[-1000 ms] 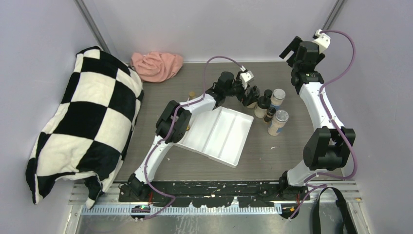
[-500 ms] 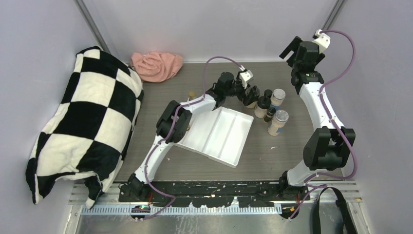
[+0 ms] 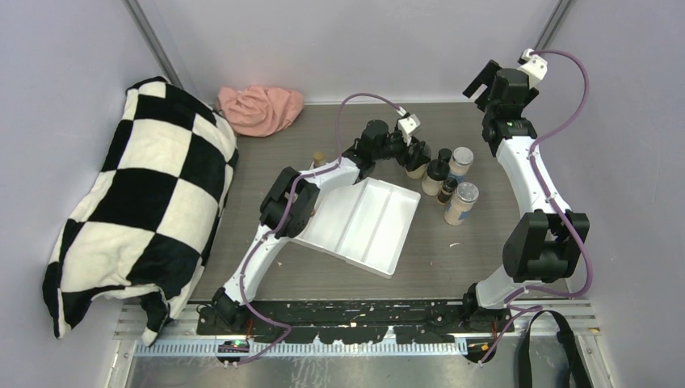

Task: Organize the condiment bottles
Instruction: Pick up the bottle from the center of the board.

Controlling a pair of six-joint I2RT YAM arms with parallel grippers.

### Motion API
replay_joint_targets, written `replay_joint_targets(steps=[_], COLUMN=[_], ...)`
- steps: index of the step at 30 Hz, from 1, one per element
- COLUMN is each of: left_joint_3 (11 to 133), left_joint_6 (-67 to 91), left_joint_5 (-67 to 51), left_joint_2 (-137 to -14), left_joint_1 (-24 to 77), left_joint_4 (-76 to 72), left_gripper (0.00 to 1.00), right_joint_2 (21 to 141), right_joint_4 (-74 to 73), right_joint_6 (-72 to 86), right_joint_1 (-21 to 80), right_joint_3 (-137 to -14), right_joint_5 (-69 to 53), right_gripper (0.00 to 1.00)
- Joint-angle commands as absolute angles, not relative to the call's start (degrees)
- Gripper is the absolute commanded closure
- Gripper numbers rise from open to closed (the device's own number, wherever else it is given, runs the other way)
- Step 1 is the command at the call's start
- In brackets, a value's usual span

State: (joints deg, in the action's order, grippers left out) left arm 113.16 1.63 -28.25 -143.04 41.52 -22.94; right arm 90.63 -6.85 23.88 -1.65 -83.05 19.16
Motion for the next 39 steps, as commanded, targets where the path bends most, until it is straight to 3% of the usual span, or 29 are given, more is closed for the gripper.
replay_joint_targets(steps=[1, 16, 25, 28, 39], left_joint_3=[113.13, 113.35, 113.70, 113.66, 111.15], left_joint_6=[2.56, 2.11, 2.13, 2.24, 3.51], left_joint_5=[-27.72, -27.61, -26.89, -26.43, -23.29], left_joint_2=[-143.17, -143.62, -143.60, -143.54, -141.86], left_joint_1=[41.75, 42.01, 42.19, 42.27, 42.28], left_joint_4=[-26.42, -23.73, -22.16, -21.92, -23.38], left_gripper=[0.29, 0.32, 0.76, 0.98, 1.00], right_joint_2=[88.86, 88.75, 88.71, 88.71, 88.61], right_joint_4=[-3.85, -3.30, -3.25, -3.23, -3.49], right_joint_6=[23.03, 22.94, 22.88, 22.85, 22.94], right_joint_1=[-1.32, -1.06, -0.88, -0.88, -0.80], right_joint_3=[-84.14, -83.50, -83.41, -83.32, -83.48], right_joint_5=[19.34, 19.69, 19.95, 19.94, 19.99], right_gripper=[0.05, 0.05, 0.05, 0.05, 0.05])
